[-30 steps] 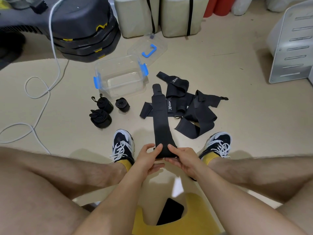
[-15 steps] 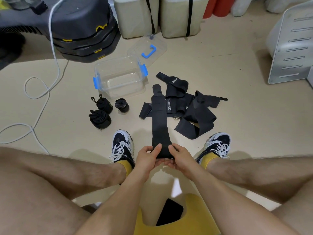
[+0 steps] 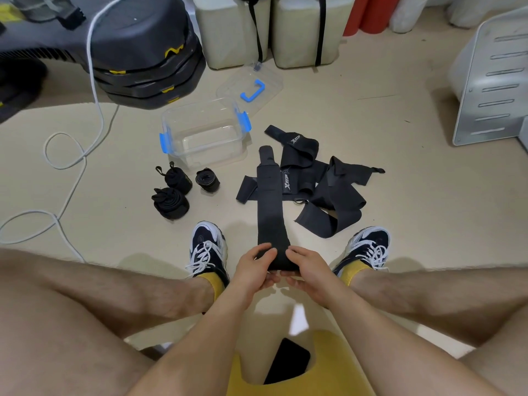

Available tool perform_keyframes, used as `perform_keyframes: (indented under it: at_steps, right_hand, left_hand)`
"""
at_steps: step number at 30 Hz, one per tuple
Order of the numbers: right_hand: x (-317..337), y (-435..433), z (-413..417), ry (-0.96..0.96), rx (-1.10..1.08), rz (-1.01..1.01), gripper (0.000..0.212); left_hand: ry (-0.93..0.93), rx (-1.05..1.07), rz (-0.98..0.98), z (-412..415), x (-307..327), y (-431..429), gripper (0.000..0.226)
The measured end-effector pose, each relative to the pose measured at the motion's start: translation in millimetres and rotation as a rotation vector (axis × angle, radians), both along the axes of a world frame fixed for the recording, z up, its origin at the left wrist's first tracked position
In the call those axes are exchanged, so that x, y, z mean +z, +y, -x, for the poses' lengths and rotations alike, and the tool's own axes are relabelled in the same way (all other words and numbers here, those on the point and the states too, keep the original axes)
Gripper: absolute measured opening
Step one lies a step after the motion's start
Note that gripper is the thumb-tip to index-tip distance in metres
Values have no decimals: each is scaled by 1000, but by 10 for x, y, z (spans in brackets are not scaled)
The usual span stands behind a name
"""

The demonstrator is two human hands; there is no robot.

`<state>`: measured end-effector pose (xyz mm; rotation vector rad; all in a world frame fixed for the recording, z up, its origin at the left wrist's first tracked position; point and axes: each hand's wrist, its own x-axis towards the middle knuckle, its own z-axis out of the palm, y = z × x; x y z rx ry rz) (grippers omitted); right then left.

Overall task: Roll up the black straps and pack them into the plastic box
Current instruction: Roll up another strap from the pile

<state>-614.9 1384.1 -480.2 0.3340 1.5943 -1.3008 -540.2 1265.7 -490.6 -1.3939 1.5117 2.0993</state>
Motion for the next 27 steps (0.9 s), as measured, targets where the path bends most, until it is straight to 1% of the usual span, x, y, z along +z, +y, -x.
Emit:
perform_keyframes:
  at_steps: [2, 5, 8, 10, 13, 16, 18, 21, 23, 27]
  right_hand:
    - [7, 10, 42, -8, -12, -1, 28]
    - [63, 21, 119, -30, 8, 11, 24]
    - [82, 52, 139, -73, 59, 40, 24]
    - [62, 65, 133, -69, 66, 32, 24]
    - [17, 53, 122, -50, 21, -22, 25]
    - [-21, 32, 113, -117, -90, -61, 29]
    - [-23, 19, 96, -164, -142, -67, 30]
    - [-2, -15, 67, -221, -145, -25, 27]
    - [20, -50, 56, -194, -102, -15, 24]
    - [143, -158, 108, -37, -104, -47, 21]
  left_hand:
    - [-8, -25, 1, -6, -14, -15, 25]
    - [-11, -14, -9, -7, -30, -15, 33]
    - [-20, -16, 13, -2, -44, -27, 36]
    - [-36, -14, 28, 3, -58, -30, 37]
    - [-64, 16, 58, -2, -79, 0, 33]
    - [-53, 38, 32, -9, -61, -2, 18]
    - [-69, -6, 5, -10, -55, -19, 19]
    - [-118, -8, 7, 4, -61, -48, 24]
    - [-132, 10, 24, 28, -42, -73, 20]
    - [-93, 15, 42, 132, 132, -150, 15]
